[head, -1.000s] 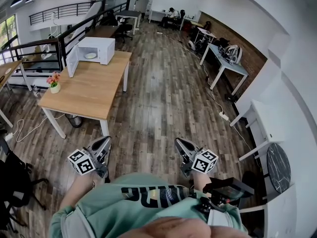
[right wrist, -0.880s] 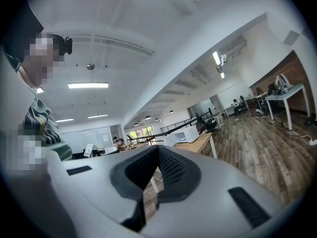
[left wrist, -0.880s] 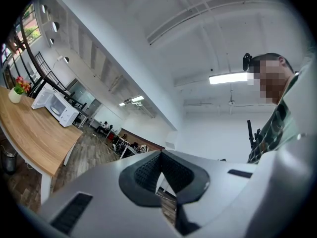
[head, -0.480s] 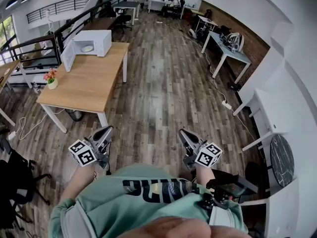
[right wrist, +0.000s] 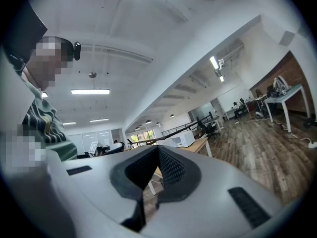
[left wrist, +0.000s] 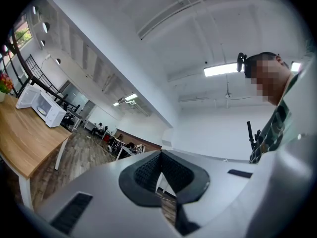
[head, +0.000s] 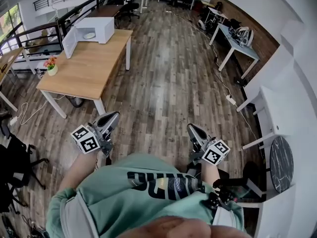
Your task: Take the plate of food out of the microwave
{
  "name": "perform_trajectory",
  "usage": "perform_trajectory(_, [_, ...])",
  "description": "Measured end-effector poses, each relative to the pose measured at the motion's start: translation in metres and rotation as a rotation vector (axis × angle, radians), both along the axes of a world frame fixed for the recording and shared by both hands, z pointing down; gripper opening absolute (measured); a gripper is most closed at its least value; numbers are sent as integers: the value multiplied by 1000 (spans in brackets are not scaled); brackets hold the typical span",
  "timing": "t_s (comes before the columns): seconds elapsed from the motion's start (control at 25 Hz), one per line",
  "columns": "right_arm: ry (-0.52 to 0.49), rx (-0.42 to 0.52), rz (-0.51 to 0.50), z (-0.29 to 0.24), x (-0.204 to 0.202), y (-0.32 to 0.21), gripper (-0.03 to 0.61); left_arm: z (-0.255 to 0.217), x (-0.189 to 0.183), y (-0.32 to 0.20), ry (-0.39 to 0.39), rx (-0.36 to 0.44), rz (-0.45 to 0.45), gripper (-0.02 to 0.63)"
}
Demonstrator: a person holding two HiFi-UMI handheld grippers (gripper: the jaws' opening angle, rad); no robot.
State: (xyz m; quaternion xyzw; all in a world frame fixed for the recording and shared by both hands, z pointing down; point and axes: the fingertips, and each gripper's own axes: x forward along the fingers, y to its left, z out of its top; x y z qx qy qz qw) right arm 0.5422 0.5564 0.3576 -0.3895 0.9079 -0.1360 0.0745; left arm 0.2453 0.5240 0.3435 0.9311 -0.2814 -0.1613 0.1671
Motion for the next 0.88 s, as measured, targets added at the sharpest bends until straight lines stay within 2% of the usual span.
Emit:
perform_trajectory(0.28, [-11,-4,13,3,60,3,6,-4,61,-3,-28,18,12,-6])
perform_trajectory(0.48, [-41,-22,39,13,84,-3,6,-10,86,-12,-73,52,24,-6])
perform_trajectory(0.72, [-38,-43,48,21,73,-31,6,-18,72,-40,-118,112,3,-6])
perform_trajectory(0.88, [4,-39,52,21,41,-60,6,-14,40,-79,-78,117,5,-6])
